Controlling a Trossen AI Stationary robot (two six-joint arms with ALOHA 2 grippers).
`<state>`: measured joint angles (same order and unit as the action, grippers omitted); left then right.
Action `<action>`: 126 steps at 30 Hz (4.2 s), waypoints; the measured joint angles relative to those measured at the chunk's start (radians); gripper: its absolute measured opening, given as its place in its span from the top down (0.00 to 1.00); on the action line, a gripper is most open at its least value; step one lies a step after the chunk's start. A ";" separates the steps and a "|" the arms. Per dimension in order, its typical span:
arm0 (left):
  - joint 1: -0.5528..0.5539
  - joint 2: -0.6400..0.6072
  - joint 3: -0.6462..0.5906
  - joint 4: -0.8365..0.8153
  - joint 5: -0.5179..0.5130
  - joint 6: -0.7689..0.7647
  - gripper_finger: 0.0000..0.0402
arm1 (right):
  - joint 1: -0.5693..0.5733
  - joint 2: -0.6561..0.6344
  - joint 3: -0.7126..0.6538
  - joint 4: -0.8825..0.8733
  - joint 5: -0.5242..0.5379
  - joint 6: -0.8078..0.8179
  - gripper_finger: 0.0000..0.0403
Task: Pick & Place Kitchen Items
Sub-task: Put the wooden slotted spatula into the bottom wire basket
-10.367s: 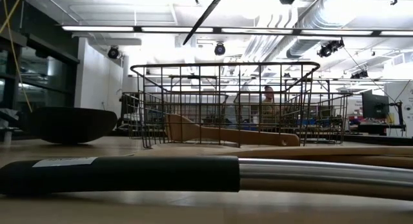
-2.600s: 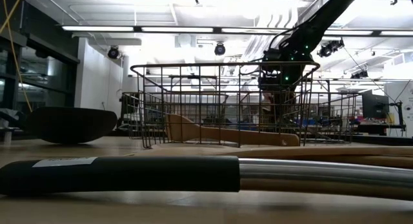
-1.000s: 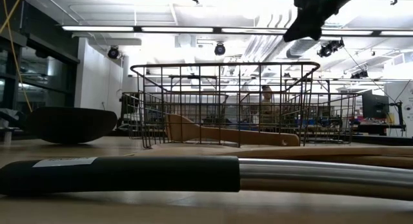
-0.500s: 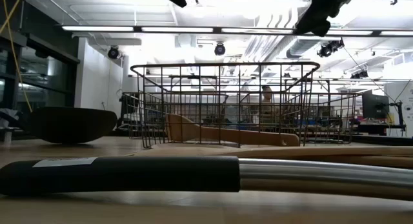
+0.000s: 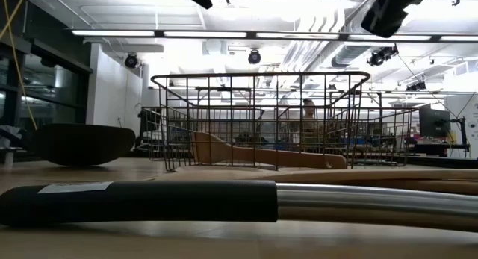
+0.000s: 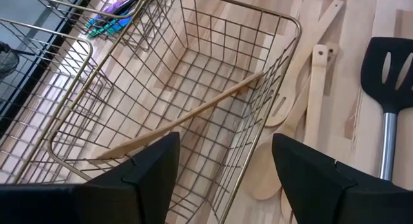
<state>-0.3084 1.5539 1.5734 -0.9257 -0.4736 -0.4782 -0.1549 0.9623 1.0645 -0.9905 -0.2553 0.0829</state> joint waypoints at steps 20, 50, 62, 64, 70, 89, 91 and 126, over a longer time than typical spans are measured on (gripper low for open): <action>0.000 0.000 0.000 0.001 0.000 0.002 0.39 | 0.567 0.105 -0.316 0.465 0.274 0.226 0.76; 0.000 0.000 0.000 0.003 0.004 -0.001 0.39 | 0.727 0.606 -0.315 0.731 0.467 0.343 0.56; 0.000 0.000 0.000 0.003 0.004 -0.001 0.39 | 0.731 0.670 -0.315 0.744 0.477 0.344 0.56; 0.000 0.000 0.000 0.003 0.010 -0.001 0.39 | 0.731 0.676 -0.315 0.747 0.476 0.360 0.56; 0.000 0.000 0.000 0.003 0.014 -0.001 0.39 | 0.731 0.677 -0.315 0.747 0.466 0.386 0.56; 0.000 0.000 0.000 0.002 0.014 0.000 0.39 | 0.731 0.570 -0.315 0.621 0.486 0.438 0.56; 0.000 0.000 0.000 0.002 0.014 0.000 0.39 | 0.731 0.544 -0.315 0.539 0.493 0.493 0.56; 0.000 0.000 0.000 -0.011 0.014 0.005 0.39 | 0.803 0.483 -0.315 0.283 0.357 0.912 0.56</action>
<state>-0.3084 1.5539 1.5734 -0.9367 -0.4600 -0.4733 0.6483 1.4452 0.7498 -0.7071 0.1020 0.9947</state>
